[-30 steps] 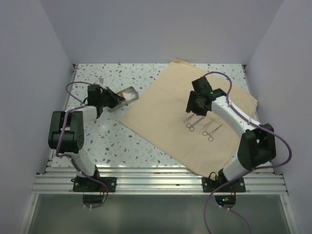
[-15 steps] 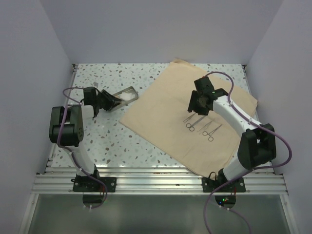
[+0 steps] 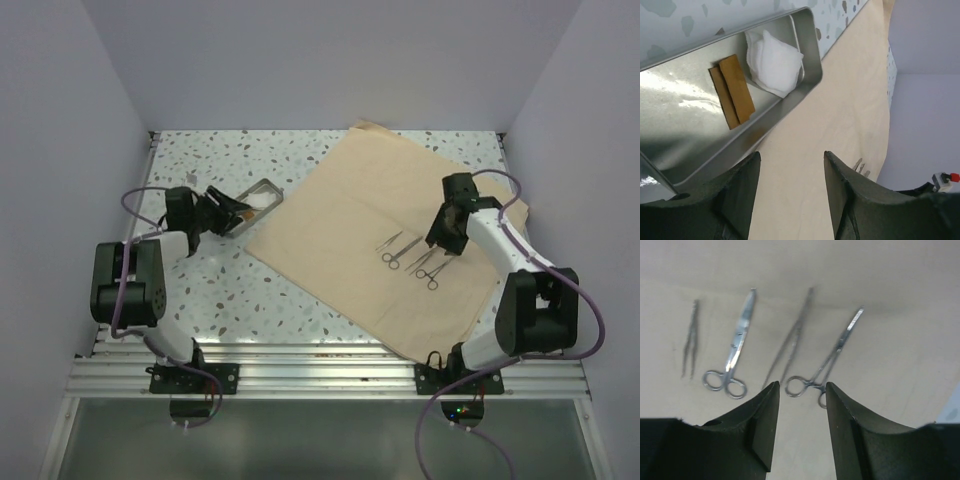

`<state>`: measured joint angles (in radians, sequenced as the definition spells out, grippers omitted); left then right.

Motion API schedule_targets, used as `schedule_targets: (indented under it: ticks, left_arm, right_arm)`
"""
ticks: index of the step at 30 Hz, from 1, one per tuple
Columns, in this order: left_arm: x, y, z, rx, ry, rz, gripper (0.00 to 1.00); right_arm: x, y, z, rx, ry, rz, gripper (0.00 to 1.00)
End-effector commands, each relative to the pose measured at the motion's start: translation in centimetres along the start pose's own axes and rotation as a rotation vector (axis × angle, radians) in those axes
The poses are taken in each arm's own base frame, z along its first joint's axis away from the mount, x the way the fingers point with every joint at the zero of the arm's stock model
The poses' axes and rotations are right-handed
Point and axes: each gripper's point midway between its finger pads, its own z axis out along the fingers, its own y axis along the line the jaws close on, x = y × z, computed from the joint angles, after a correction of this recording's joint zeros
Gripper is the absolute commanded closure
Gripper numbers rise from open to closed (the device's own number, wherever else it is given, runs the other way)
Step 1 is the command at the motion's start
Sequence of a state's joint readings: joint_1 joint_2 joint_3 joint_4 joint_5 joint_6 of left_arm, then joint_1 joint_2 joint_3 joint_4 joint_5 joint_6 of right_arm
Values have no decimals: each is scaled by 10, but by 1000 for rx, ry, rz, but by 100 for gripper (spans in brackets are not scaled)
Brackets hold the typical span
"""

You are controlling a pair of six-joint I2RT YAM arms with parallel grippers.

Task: Prepare the surgical pack

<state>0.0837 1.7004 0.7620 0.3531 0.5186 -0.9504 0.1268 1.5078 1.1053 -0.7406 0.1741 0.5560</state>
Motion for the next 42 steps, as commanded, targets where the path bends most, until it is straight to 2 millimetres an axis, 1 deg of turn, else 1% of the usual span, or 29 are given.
schedule_targets:
  ticks: [1, 2, 4, 5, 6, 7, 8, 9, 10, 11, 12, 15, 19, 22, 25, 26, 27, 28, 29, 30, 32, 33, 34, 35, 37, 41, 42]
  left_arm:
    - [-14, -40, -21, 81, -87, 109, 42]
    - [-12, -50, -27, 97, -99, 129, 42]
    - [0, -67, -30, 121, -94, 173, 42]
    - [7, -79, -34, 140, -89, 200, 42]
    - [22, -90, -32, 157, -67, 229, 42]
    - [32, -97, -32, 172, -54, 254, 42]
    - [40, -106, -35, 190, -47, 280, 42]
    - [56, -113, -33, 202, -20, 302, 43]
    - [65, -116, -33, 211, -3, 321, 42]
    - [72, -121, -33, 224, 6, 335, 43]
    - [85, -124, -31, 231, 32, 353, 43]
    - [103, -128, -28, 246, 63, 386, 43]
    - [121, -129, -26, 262, 96, 407, 43]
    - [132, -130, -20, 272, 123, 421, 43]
    - [147, -134, -13, 290, 164, 436, 43]
    - [151, -134, -12, 296, 179, 442, 43]
    - [159, -140, -12, 320, 205, 456, 43]
    - [165, -140, -9, 330, 223, 464, 41]
    - [169, -144, -8, 345, 236, 477, 37]
    - [178, -146, -10, 361, 259, 488, 35]
    - [184, -150, -7, 382, 272, 517, 32]
    - [190, -151, -8, 390, 293, 526, 32]
    - [193, -152, -5, 389, 304, 534, 32]
    - [194, -152, -4, 392, 309, 538, 32]
    - [200, -155, -3, 404, 330, 542, 32]
    - [206, -159, 0, 415, 345, 552, 32]
    - [208, -160, 0, 421, 352, 558, 32]
  right_arm:
    - [9, -41, 3, 86, 9, 62, 55]
    - [11, -49, 8, 106, 12, 81, 56]
    - [12, -57, 16, 127, 25, 111, 59]
    - [13, -55, 19, 121, 33, 114, 60]
    - [13, -58, 25, 120, 50, 141, 60]
    - [12, -58, 28, 111, 53, 151, 61]
    - [6, -58, 30, 119, 38, 166, 61]
    - [4, -57, 32, 121, 35, 170, 61]
    - [5, -57, 37, 129, 44, 177, 61]
    - [0, -55, 39, 122, 36, 179, 61]
    - [0, -53, 40, 114, 39, 183, 61]
    - [0, -44, 47, 81, 55, 202, 61]
    - [-9, -40, 47, 74, 37, 213, 60]
    - [-20, -37, 42, 57, -5, 221, 57]
    - [-23, -33, 47, 56, 5, 223, 55]
    - [-29, -29, 47, 49, -2, 222, 54]
    - [-27, -28, 52, 58, 10, 221, 54]
    - [-29, -26, 54, 52, 6, 219, 54]
    - [-32, -23, 55, 45, 9, 221, 54]
    - [-32, -23, 59, 49, 17, 220, 54]
    - [-36, -18, 62, 45, 8, 219, 55]
    - [-37, -17, 63, 41, 10, 219, 55]
    - [-34, -16, 68, 46, 24, 217, 55]
    - [-35, -14, 70, 44, 27, 218, 55]
    - [-32, -13, 76, 47, 46, 219, 56]
    - [-33, -13, 79, 58, 39, 221, 60]
    - [-34, -13, 78, 61, 37, 221, 63]
